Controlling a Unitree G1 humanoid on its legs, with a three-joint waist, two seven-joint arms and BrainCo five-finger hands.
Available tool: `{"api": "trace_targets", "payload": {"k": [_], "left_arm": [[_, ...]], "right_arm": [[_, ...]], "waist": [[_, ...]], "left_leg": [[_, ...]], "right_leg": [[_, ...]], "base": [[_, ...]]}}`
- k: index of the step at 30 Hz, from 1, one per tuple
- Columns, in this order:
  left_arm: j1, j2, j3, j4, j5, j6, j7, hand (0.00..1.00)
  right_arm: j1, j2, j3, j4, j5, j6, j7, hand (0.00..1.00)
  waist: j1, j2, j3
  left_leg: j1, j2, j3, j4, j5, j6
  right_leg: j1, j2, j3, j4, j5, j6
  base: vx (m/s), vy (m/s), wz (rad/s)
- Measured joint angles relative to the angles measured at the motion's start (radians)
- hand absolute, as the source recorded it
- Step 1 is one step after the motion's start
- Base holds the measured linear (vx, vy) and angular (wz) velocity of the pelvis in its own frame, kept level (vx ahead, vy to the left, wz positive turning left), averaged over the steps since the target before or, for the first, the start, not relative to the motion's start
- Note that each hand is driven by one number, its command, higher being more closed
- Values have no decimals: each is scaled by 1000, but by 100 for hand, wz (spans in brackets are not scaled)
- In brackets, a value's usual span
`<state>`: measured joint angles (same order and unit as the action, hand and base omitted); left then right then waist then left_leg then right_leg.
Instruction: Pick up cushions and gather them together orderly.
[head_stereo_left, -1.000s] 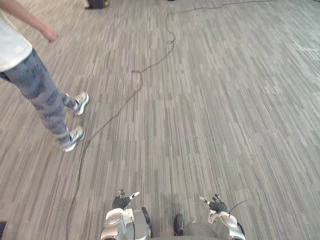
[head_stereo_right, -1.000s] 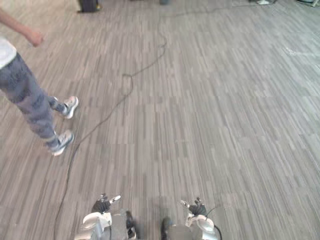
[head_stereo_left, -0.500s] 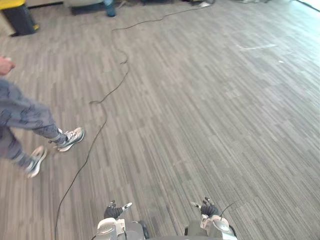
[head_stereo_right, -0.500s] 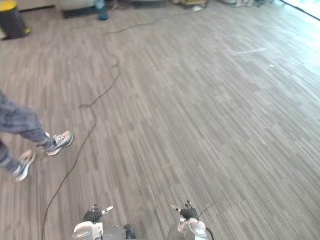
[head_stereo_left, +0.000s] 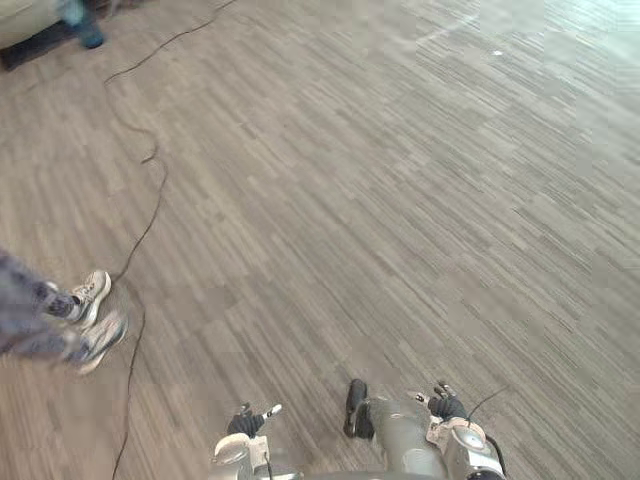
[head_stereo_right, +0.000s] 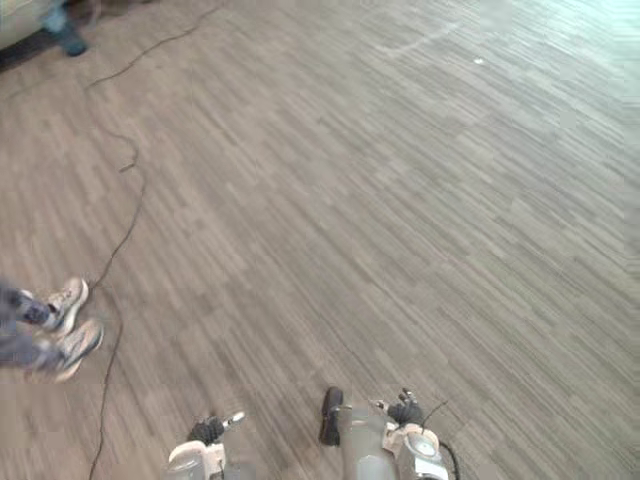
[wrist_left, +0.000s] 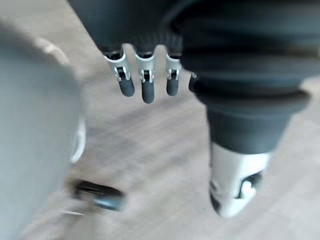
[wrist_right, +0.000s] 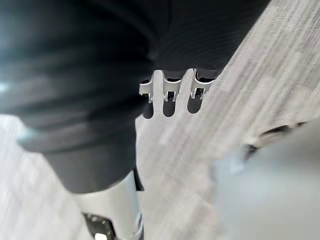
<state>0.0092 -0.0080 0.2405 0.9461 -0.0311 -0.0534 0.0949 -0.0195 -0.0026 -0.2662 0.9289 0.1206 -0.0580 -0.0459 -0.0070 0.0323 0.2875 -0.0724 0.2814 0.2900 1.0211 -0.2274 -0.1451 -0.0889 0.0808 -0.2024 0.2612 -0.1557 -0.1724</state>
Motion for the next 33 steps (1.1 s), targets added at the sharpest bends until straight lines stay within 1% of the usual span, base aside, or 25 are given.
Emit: {"api": "trace_targets", "payload": {"k": [1,2,4,5,7,8,10,11,12,13,14,15,16,18,22,23,24,25,26,27,28,30,31,32,33], "left_arm": [[0,3,-1,-8,-1,-2,0,0],[2,6,0,-30,-2,-7,0,0],[6,2,10,-42,-2,-10,2,0],[23,1,9,-36,-3,-9,6,0],[29,-3,6,-34,-13,-11,11,0],[28,-4,5,-35,-13,-14,11,0],[28,3,-14,-33,-12,-25,10,0],[29,34,-36,-26,-10,-22,11,0],[29,39,-36,-24,-10,-22,10,0],[28,52,-34,-21,-11,-21,11,0],[23,64,-41,-12,-11,-19,13,0],[23,67,-43,-9,-11,-18,16,0],[19,73,-59,16,-11,-9,16,0],[28,66,-82,41,-10,1,16,0],[27,77,-123,60,-8,2,12,0],[16,78,-125,67,-6,3,11,0],[22,87,-146,68,3,4,9,0],[25,91,-153,67,6,4,8,0],[28,98,-155,71,10,4,8,0],[32,69,-135,80,12,4,8,0],[39,54,-122,79,12,2,6,0],[42,23,-92,68,11,0,2,0],[43,10,-54,49,7,2,4,0],[45,2,-34,36,6,0,3,0],[45,2,-26,30,5,0,3,0]], "right_arm": [[2,2,2,2,0,0,0,0],[8,6,5,7,0,4,-1,0],[3,4,5,8,-1,9,-2,0],[0,-1,6,25,-2,8,-3,0],[0,-16,32,64,-2,9,-5,0],[-1,-19,43,74,-2,11,-5,0],[4,-14,57,81,-1,12,-6,0],[-1,4,69,81,-1,9,-2,0],[-3,9,71,82,-2,6,0,0],[6,16,68,84,-2,7,1,0],[19,19,66,86,-2,7,1,0],[18,18,65,81,-2,7,3,0],[12,2,70,68,-1,5,7,0],[16,-15,86,39,-3,-4,7,0],[-1,-18,82,28,-3,-13,15,0],[-1,-21,75,30,-2,-14,15,0],[1,-21,74,32,0,-11,16,0],[6,-20,72,31,2,-12,16,0],[23,-21,67,31,9,-12,20,0],[13,-31,56,30,7,-12,25,0],[10,-36,54,29,7,-12,26,0],[8,-41,36,18,8,-12,25,0],[18,-42,35,-11,14,-10,21,0],[16,-41,37,-14,26,-10,18,0],[15,-38,40,-14,38,-10,15,0]], "waist": [[2,-6,1],[18,-17,-1],[45,-21,-2],[52,-9,-7],[57,14,-22],[62,18,-24],[75,-3,-49],[64,-43,-71],[64,-56,-76],[62,-90,-73],[59,-115,-61],[59,-119,-56],[42,-103,-40],[27,-66,-42],[4,-64,-40],[-5,-66,-37],[-14,-76,-34],[-14,-82,-35],[-25,-98,-38],[-32,-54,-42],[-27,-32,-52],[-33,-2,-50],[-34,19,-41],[-24,32,-33],[-17,31,-29]], "left_leg": [[-28,-8,8,-19,-14,11],[-104,-33,33,-117,-39,52],[-177,-80,18,-333,-39,58],[-202,-126,-40,-586,14,37],[-246,-138,-120,-783,97,8],[-257,-136,-126,-805,117,12],[-252,-161,-134,-792,281,45],[-249,-198,-116,-785,263,95],[-241,-209,-99,-781,244,113],[-203,-245,-74,-762,200,140],[-133,-278,-50,-750,146,161],[-99,-287,-45,-750,117,164],[1,-290,-37,-742,60,172],[151,-274,-1,-806,9,169],[320,-260,15,-936,8,167],[349,-256,0,-951,8,168],[381,-260,-20,-957,8,168],[396,-268,-33,-964,8,168],[451,-289,-80,-979,2,158],[476,-259,-94,-959,2,153],[465,-237,-96,-918,10,140],[361,-200,-122,-629,63,53],[199,-132,-149,-259,185,-46],[114,-88,-130,-63,152,-35],[84,-76,-122,6,128,-23]], "right_leg": [[29,3,16,-19,5,14],[100,8,76,-67,-3,30],[169,5,163,-108,-23,65],[234,-1,227,-154,-43,92],[316,-5,286,-218,-58,114],[337,-11,297,-231,-69,126],[373,-57,334,-213,-120,177],[319,-100,338,-107,-129,193],[279,-114,340,-24,-140,220],[203,-144,342,198,-144,277],[112,-174,339,457,-68,374],[77,-186,336,565,-28,396],[19,-208,279,750,-22,359],[-100,-242,155,819,-65,277],[-257,-251,-57,511,-97,234],[-284,-231,-90,336,-46,214],[-281,-205,-85,96,59,214],[-271,-201,-79,23,95,214],[-255,-192,-37,-46,243,149],[-272,-170,-37,53,221,104],[-278,-168,-38,95,188,88],[-247,-154,-49,150,93,82],[-177,-118,-41,127,45,74],[-113,-80,-26,102,20,60],[-82,-64,-14,90,5,56]], "base": [[517,-41,-96],[506,1,-116],[497,70,-137],[546,180,-115],[659,283,-97],[645,353,-86],[685,379,-76],[696,350,-52],[808,393,-40],[643,293,-31],[624,277,-27],[582,243,-25],[545,221,-25],[570,214,-39],[560,61,-6],[627,-77,38],[648,-106,44],[849,-196,54],[860,-208,26],[719,-174,14],[651,-185,-12],[633,-210,-3],[636,-171,-19],[637,-126,-34],[611,-66,-62]]}}
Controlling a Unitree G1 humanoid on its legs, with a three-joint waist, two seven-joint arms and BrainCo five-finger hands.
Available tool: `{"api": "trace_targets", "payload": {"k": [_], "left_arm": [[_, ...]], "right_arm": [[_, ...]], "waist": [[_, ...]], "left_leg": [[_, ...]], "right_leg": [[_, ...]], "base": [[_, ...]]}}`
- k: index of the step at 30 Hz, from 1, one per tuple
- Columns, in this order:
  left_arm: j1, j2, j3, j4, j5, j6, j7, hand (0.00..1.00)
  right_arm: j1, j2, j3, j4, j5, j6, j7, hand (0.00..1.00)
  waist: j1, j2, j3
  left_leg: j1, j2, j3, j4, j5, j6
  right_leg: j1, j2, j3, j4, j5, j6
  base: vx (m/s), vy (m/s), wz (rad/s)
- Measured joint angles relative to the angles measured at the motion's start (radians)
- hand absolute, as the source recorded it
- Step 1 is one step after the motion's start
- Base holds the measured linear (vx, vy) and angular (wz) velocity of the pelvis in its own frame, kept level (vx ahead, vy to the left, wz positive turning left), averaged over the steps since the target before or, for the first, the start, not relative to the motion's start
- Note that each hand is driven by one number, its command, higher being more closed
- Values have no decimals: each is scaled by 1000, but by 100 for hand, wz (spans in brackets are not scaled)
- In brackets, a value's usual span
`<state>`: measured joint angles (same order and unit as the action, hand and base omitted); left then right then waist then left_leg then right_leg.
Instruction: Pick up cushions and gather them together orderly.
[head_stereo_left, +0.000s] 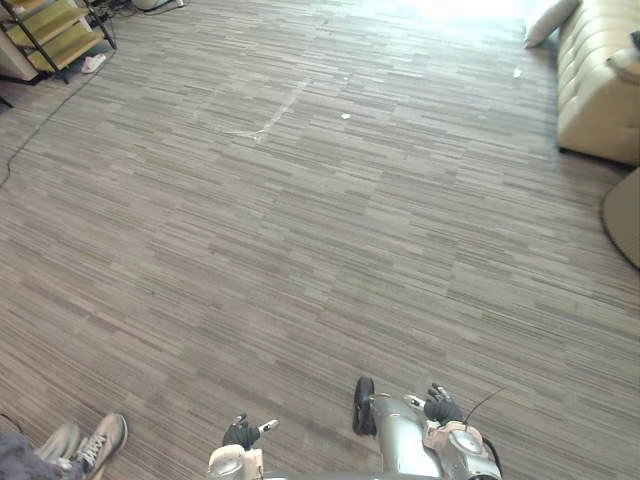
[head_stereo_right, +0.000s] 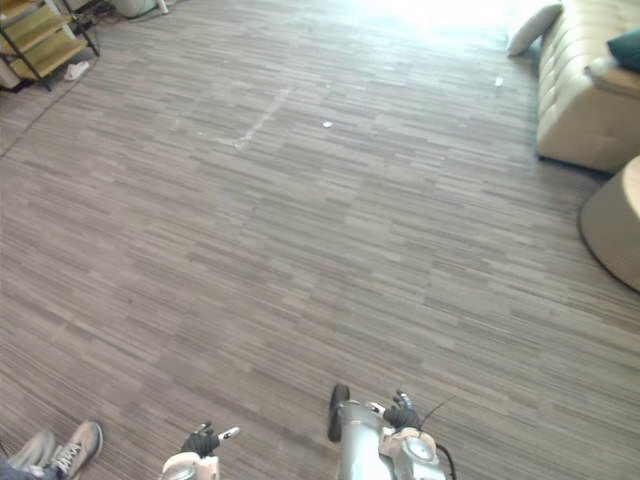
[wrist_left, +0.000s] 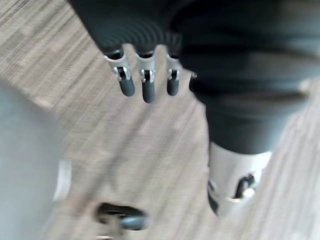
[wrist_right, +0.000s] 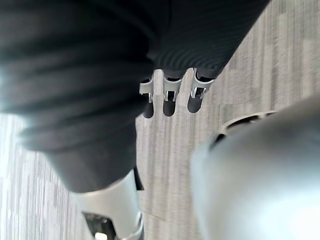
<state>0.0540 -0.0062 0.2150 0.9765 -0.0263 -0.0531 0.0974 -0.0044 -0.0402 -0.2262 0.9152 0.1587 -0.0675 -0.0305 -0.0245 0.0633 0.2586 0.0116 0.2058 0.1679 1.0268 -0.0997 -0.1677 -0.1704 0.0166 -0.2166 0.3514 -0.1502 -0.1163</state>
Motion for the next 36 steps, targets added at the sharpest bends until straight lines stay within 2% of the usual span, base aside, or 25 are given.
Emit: {"api": "trace_targets", "payload": {"k": [1,2,5,7,8,9,10,11,13,14,15,16,19,22,23,24,25,26,27,28,30,31,32,33,36], "left_arm": [[-1,4,4,-22,-11,-1,2,0],[-1,26,-1,-53,-14,-7,4,0],[-1,20,4,-97,-17,-11,7,0],[3,12,-2,-97,-16,-13,9,0],[6,5,-15,-97,-17,-19,11,0],[5,4,-23,-99,-17,-23,11,0],[4,14,-28,-99,-16,-23,12,0],[-3,38,-47,-88,-15,-22,12,0],[-4,49,-40,-72,-17,-22,13,0],[-4,60,-42,-58,-17,-21,14,0],[-3,62,-43,-52,-19,-20,14,0],[-5,66,-54,-42,-18,-12,15,0],[-2,59,-77,-23,-18,3,15,0],[-10,61,-102,-11,-19,9,13,0],[-19,62,-130,3,-19,14,11,0],[-35,61,-159,16,-18,16,8,0],[-36,62,-167,15,-18,15,6,0],[-35,63,-165,23,-16,14,5,0],[-35,52,-159,35,-16,14,5,0],[-42,26,-141,41,-14,13,3,0],[-39,-9,-112,34,-14,11,1,0],[-41,-11,-101,27,-13,11,1,0],[-39,-20,-94,14,-14,11,-4,0],[-38,-20,-82,-5,-14,10,-8,0],[-39,-7,-80,-64,-15,-6,-10,0]], "right_arm": [[2,11,12,2,3,0,-5,0],[2,38,31,3,7,2,-11,0],[4,59,35,5,6,9,-12,0],[3,58,35,13,4,10,-13,0],[-3,41,46,29,-1,10,-13,0],[-12,39,57,52,-3,11,-13,0],[-14,44,61,61,-3,11,-14,0],[-11,55,65,57,-3,12,-11,0],[8,64,62,46,-3,9,-10,0],[17,70,61,44,-3,8,-11,0],[19,70,61,44,-3,8,-10,0],[23,69,64,35,-3,5,-8,0],[28,61,62,-20,-2,6,-8,0],[15,51,55,-32,-3,-2,-5,0],[4,34,49,-31,-2,-3,-2,0],[5,20,42,-24,-2,-3,-2,0],[7,17,38,-17,-2,-1,-3,0],[24,13,13,4,8,-3,-1,0],[15,8,9,6,8,-2,-1,0],[-2,-5,-6,8,-3,-1,-2,0],[-3,-2,-23,-3,-3,-1,-1,0],[-2,-7,-23,-5,-3,-1,-1,0],[-1,-16,-22,1,-2,3,-4,0],[0,-12,-16,2,-1,7,-9,0],[5,20,16,10,-1,8,-11,0]], "waist": [[20,-8,7],[34,-51,16],[63,-65,8],[80,-49,-2],[90,-32,-13],[97,-41,-20],[97,-54,-28],[81,-86,-43],[86,-111,-53],[83,-130,-45],[81,-130,-45],[73,-126,-41],[63,-96,-32],[39,-92,-30],[15,-82,-27],[0,-87,-21],[-2,-94,-22],[-17,-107,-23],[-22,-86,-20],[-16,-49,-23],[-17,-21,-15],[-17,-6,-12],[-16,17,-7],[-9,24,4],[25,-28,10]], "left_leg": [[-58,13,17,76,-47,24],[-157,13,72,47,-96,58],[-294,6,154,-229,-125,102],[-306,-57,97,-589,-70,61],[-326,-79,11,-780,52,33],[-323,-98,-1,-762,141,57],[-322,-115,0,-757,145,94],[-328,-135,28,-713,107,144],[-293,-157,56,-654,22,168],[-214,-179,87,-657,-37,180],[-184,-183,90,-659,-64,181],[-102,-188,97,-661,-126,181],[141,-179,115,-768,-214,172],[252,-158,111,-853,-230,170],[291,-136,96,-884,-229,170],[318,-127,66,-889,-229,170],[331,-132,49,-893,-228,170],[397,-140,-16,-911,-227,169],[411,-123,-27,-905,-216,163],[407,-102,-40,-856,-152,111],[351,-78,-75,-644,-45,47],[284,-57,-100,-477,41,-19],[140,-8,-125,-163,84,-75],[52,36,-79,17,30,-49],[-142,41,51,-1,-106,43]], "right_leg": [[67,7,11,-19,-28,-17],[164,7,41,-78,-57,-12],[296,6,118,-184,-72,23],[369,-4,171,-244,-89,51],[429,-5,219,-302,-106,74],[452,-25,244,-311,-124,95],[455,-40,254,-303,-131,107],[420,-86,259,-230,-123,122],[350,-118,289,-1,-127,160],[258,-144,291,277,-75,237],[217,-150,290,380,-20,262],[115,-178,266,628,6,281],[-55,-236,80,788,-73,186],[-184,-230,-45,617,-123,163],[-232,-209,-100,423,-102,155],[-261,-188,-104,183,-17,171],[-255,-182,-92,80,32,178],[-248,-165,-23,-15,248,115],[-250,-148,-19,24,231,76],[-270,-135,-21,130,139,64],[-235,-117,-25,199,35,46],[-196,-105,-28,193,3,42],[-108,-65,-36,148,-30,33],[-2,-35,-35,95,-50,22],[212,-28,-7,-73,-66,31]], "base": [[571,-45,-62],[539,-57,-59],[597,-2,-73],[701,165,-95],[838,323,-98],[706,290,-91],[765,310,-44],[776,299,-35],[680,265,-41],[404,153,-36],[767,268,-44],[598,180,-30],[682,119,-34],[557,-3,11],[654,-130,65],[670,-169,73],[1000,-307,79],[757,-262,43],[892,-310,13],[726,-268,-24],[648,-238,-20],[560,-136,-15],[839,-139,-20],[818,-117,-22],[613,-77,-21]]}}
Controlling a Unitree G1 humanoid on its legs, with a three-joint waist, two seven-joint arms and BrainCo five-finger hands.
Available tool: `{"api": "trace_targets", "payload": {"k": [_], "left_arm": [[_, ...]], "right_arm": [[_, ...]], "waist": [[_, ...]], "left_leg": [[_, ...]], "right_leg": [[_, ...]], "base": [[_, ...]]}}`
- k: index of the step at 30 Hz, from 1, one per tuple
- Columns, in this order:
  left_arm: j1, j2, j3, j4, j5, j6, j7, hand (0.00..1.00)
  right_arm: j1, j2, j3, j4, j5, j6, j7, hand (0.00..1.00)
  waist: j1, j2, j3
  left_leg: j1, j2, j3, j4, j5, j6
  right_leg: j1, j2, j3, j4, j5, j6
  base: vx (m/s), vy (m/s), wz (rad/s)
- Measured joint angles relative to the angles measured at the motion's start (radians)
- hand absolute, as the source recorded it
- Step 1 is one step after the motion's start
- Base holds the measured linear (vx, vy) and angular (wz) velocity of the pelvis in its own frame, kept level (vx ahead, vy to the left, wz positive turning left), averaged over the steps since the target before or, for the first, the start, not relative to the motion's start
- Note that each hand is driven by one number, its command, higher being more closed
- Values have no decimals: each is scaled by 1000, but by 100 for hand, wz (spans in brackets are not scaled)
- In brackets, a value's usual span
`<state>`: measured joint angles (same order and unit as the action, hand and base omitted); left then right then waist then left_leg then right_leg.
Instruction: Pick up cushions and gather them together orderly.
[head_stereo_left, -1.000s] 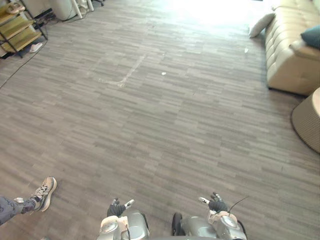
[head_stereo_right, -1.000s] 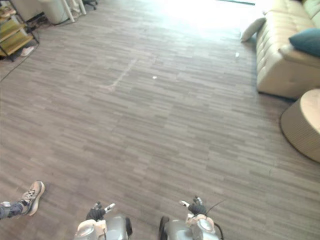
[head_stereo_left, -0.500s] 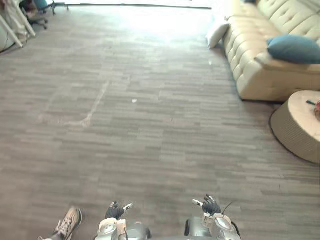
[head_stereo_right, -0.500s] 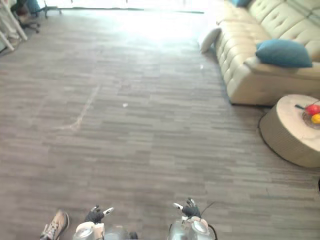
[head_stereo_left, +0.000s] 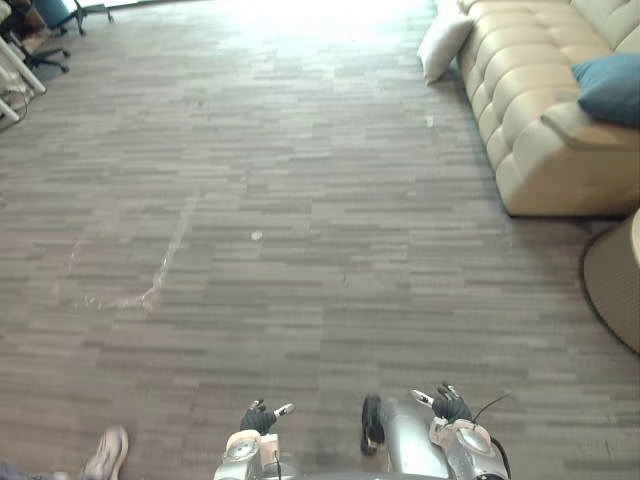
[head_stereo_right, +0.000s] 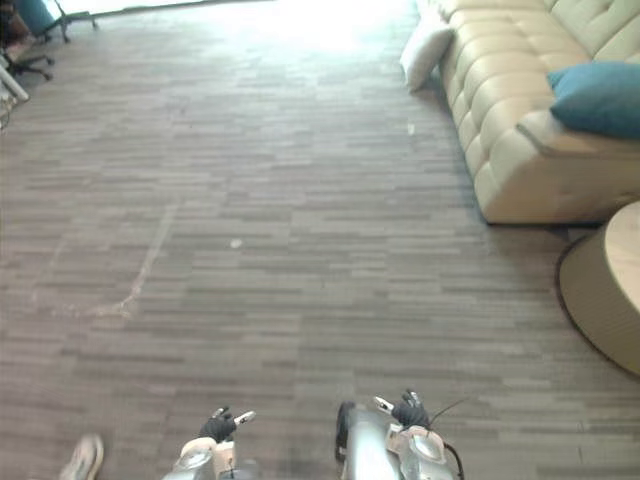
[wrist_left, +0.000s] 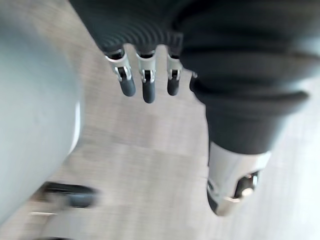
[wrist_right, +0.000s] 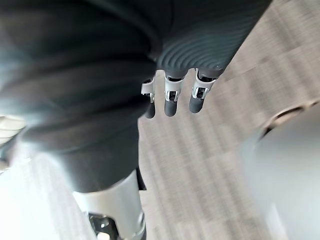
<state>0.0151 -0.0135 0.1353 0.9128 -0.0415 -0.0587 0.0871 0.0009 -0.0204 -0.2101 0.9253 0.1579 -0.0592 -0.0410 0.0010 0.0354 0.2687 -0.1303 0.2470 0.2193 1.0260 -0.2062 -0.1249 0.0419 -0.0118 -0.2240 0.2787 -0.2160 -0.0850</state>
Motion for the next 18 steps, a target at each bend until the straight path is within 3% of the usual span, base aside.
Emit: {"api": "trace_targets", "payload": {"k": [1,2,3,4,5,6,7,8,9,10,11,12,13,14,15,17,18], "left_arm": [[-1,0,0,-6,0,-4,-1,0],[-2,0,0,-21,-1,-6,-1,0],[-1,0,1,-21,-1,-7,0,0],[0,0,3,-18,-1,-6,1,0],[1,0,3,-18,-1,-6,2,0],[2,2,2,-17,-1,-5,4,0],[4,3,2,-18,-2,-5,8,0],[3,38,2,-11,-1,-4,11,0],[3,42,2,-10,-1,-3,10,0],[4,46,3,-5,0,-1,13,0],[4,52,2,6,-1,-1,17,0],[5,61,-3,13,-2,0,17,0],[5,77,-14,29,-2,2,18,0],[6,82,-18,45,-1,12,18,0],[9,81,-19,48,-1,17,18,0],[22,68,-20,45,-1,21,18,0],[19,68,-38,51,-1,22,18,0]], "right_arm": [[-3,4,0,6,0,0,0,0],[-10,12,0,7,1,4,0,0],[-18,15,0,15,1,7,0,0],[-23,16,2,21,0,7,0,0],[-24,15,4,27,0,7,1,0],[-24,8,17,45,-2,8,-1,0],[-26,7,41,59,-3,12,-1,0],[-31,25,57,79,-4,12,2,0],[-31,27,57,79,-5,12,2,0],[-18,24,55,74,-5,12,2,0],[-10,21,54,74,-9,13,2,0],[2,21,50,70,-18,12,2,0],[-2,18,48,68,-35,8,2,0],[1,14,48,47,-37,8,4,0],[7,12,49,32,-37,8,4,0],[24,13,46,-18,-36,1,14,0],[21,11,38,-41,-36,-5,21,0]], "waist": [[5,-6,0],[15,-5,-1],[19,-1,-4],[30,8,-7],[38,13,-9],[52,21,-16],[73,11,-22],[62,-30,-31],[56,-38,-34],[56,-51,-39],[61,-60,-40],[59,-72,-36],[51,-84,-32],[44,-85,-29],[42,-81,-27],[34,-58,-33],[21,-50,-31]], "left_leg": [[-33,-5,19,-48,-13,19],[-95,-27,51,-235,-28,34],[-114,-71,39,-501,-1,25],[-117,-96,13,-699,59,15],[-122,-101,-2,-761,83,7],[-151,-102,-40,-808,151,-16],[-165,-111,-41,-768,249,9],[-164,-159,-32,-741,226,62],[-165,-170,-33,-732,215,82],[-156,-191,-23,-695,180,125],[-120,-211,-12,-693,144,132],[-73,-232,-4,-699,105,135],[0,-259,-7,-710,55,142],[82,-269,-14,-721,15,146],[131,-269,-14,-739,-1,148],[273,-262,-27,-830,-38,152],[325,-248,-43,-862,-66,157]], "right_leg": [[26,0,7,-29,2,4],[89,-3,25,-94,6,19],[139,-9,44,-146,7,38],[174,-11,65,-185,3,52],[191,-11,75,-200,0,58],[216,-8,95,-234,-9,71],[249,-21,127,-255,-32,90],[263,-71,133,-240,-42,100],[254,-85,132,-221,-39,101],[217,-116,150,-112,-31,119],[181,-137,167,32,-34,135],[99,-162,194,248,-4,181],[-30,-190,231,560,103,243],[-100,-198,226,732,94,229],[-133,-198,216,779,77,217],[-267,-192,129,787,14,175],[-346,-183,63,689,-21,151]], "base": [[551,-13,-31],[591,49,-44],[728,123,-59],[498,108,-52],[479,177,-54],[466,229,-69],[722,328,-60],[627,249,-35],[663,234,0],[655,234,4],[637,254,0],[593,235,5],[707,233,12],[718,210,11],[610,140,5],[556,50,7],[624,7,26]]}}
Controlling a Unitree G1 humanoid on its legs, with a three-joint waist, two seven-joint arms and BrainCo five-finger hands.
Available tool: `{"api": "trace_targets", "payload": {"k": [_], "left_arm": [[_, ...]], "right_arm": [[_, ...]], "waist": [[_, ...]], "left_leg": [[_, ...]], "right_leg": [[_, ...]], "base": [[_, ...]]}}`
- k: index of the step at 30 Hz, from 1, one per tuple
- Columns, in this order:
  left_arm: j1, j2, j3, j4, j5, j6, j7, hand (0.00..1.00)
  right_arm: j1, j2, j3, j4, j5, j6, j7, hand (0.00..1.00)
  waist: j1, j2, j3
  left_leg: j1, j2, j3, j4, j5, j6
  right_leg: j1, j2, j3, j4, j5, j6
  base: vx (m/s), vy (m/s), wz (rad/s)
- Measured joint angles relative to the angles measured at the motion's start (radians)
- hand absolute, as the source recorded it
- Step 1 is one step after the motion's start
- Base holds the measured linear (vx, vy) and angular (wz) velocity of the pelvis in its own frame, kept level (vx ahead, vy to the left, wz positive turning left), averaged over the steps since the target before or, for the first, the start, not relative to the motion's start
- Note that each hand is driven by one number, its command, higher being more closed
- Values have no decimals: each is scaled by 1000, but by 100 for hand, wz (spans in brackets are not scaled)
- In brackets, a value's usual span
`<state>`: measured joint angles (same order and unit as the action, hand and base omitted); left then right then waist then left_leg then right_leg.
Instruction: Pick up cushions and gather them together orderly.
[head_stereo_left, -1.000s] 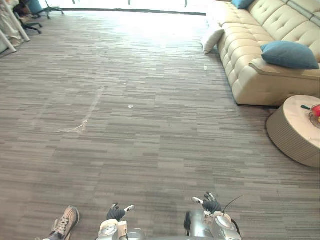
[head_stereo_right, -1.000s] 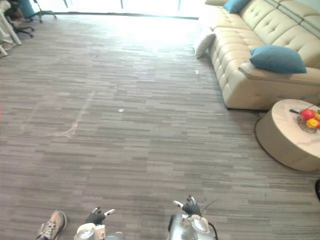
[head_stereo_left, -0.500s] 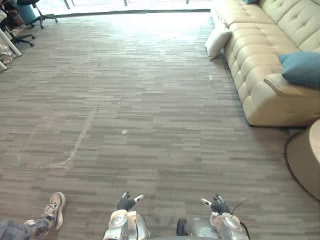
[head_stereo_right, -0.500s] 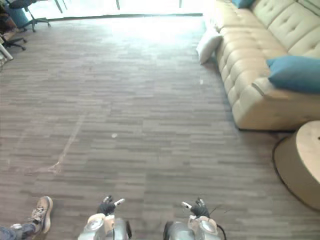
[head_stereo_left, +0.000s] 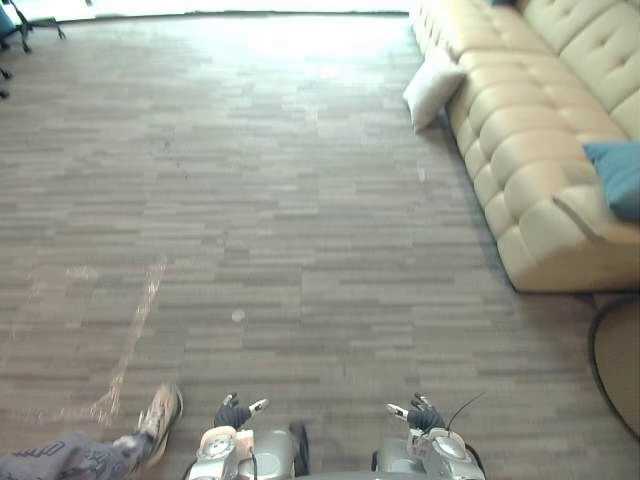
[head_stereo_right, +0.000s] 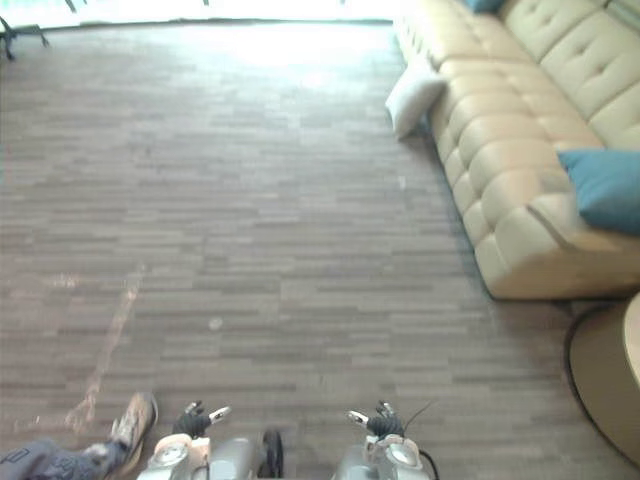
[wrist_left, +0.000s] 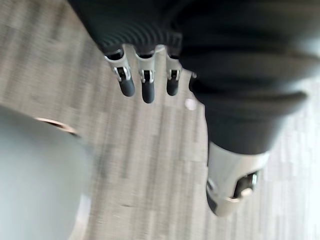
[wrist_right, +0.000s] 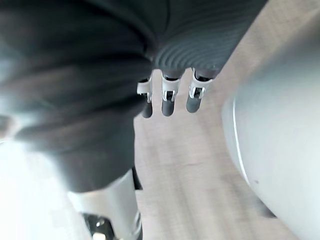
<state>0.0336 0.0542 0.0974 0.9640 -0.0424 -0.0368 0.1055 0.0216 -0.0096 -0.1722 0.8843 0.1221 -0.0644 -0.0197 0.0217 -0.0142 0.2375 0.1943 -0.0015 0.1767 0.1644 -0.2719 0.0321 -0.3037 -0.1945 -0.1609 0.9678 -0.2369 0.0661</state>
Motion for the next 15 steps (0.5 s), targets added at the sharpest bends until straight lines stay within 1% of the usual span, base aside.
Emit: {"api": "trace_targets", "payload": {"k": [1,2,3,4,5,6,7,8,9,10,11,12,13,14,15], "left_arm": [[-2,0,-7,4,0,0,-2,0],[-4,-2,-18,13,2,1,-2,0],[-11,-8,-19,19,2,1,-2,0],[-12,-11,-19,21,2,1,-2,0],[-3,-18,-16,21,3,0,-3,0],[-2,-43,7,28,3,0,-3,0],[-1,-55,17,28,3,0,-3,0],[-1,-82,35,21,6,-2,-8,0],[-2,-93,41,18,7,-2,-9,0],[-3,-108,55,6,10,-1,-10,0],[-2,-111,74,-4,10,-2,-10,0],[-2,-110,72,-6,8,-2,-12,0],[-1,-108,84,-29,2,-3,-15,0],[-1,-102,82,-44,1,-2,-13,0],[0,-94,80,-59,1,-4,-11,0]], "right_arm": [[-5,-4,-2,-2,0,-4,2,0],[-8,-12,-7,-2,0,-6,2,0],[-4,-13,-24,0,3,-6,1,0],[-1,-13,-30,4,4,-6,0,0],[19,-10,-40,1,15,-4,0,0],[18,-31,-43,1,16,-3,1,0],[13,-35,-47,2,14,-3,0,0],[5,-36,-63,-4,14,-3,0,0],[1,-46,-61,-6,13,0,1,0],[5,-47,-56,-6,14,4,0,0],[7,-51,-53,-8,15,5,-1,0],[6,-52,-53,-7,15,6,-2,0],[6,-41,-49,-4,17,12,-4,0],[7,-25,-44,-3,18,15,-6,0],[5,-7,-32,-2,25,16,-9,0]], "waist": [[-9,5,3],[-24,9,4],[-33,6,6],[-35,2,7],[-38,-5,5],[-47,24,-11],[-42,41,-17],[-38,63,-12],[-39,78,-16],[-41,88,-17],[-38,94,-11],[-36,103,-7],[-20,109,2],[-15,96,7],[-11,81,5]], "left_leg": [[23,11,-5,-11,-9,-4],[75,27,-26,-39,-27,-4],[132,34,-43,-70,-44,0],[154,33,-52,-81,-45,1],[210,24,-75,-91,-48,3],[234,53,-97,-73,-37,-6],[231,63,-98,-56,-25,-25],[219,76,-109,28,28,-82],[179,82,-118,147,87,-116],[76,96,-143,396,232,-200],[-7,120,-150,567,286,-258],[-62,145,-139,692,278,-257],[-169,209,-82,916,209,-208],[-221,227,-48,963,163,-177],[-281,237,-10,960,116,-143]], "right_leg": [[-22,7,-27,-69,-5,-7],[-57,30,-76,-278,21,-8],[-83,49,-80,-475,95,1],[-80,53,-80,-551,126,10],[-80,58,-54,-651,264,3],[-88,78,-37,-567,274,-77],[-98,80,-38,-526,242,-88],[-98,68,-52,-431,172,-105],[-69,71,-62,-408,127,-110],[6,77,-78,-439,69,-106],[61,88,-84,-475,50,-107],[103,103,-85,-500,40,-111],[221,138,-80,-565,17,-119],[291,142,-80,-606,5,-119],[360,141,-82,-658,-3,-112]], "base": [[761,-69,46],[798,-129,61],[672,-119,62],[607,-154,75],[823,-201,61],[980,-233,49],[814,-187,21],[616,-164,7],[910,-280,18],[899,-250,16],[730,-173,16],[555,-57,-10],[670,-69,-22],[648,-72,-19],[690,-73,-11]]}}
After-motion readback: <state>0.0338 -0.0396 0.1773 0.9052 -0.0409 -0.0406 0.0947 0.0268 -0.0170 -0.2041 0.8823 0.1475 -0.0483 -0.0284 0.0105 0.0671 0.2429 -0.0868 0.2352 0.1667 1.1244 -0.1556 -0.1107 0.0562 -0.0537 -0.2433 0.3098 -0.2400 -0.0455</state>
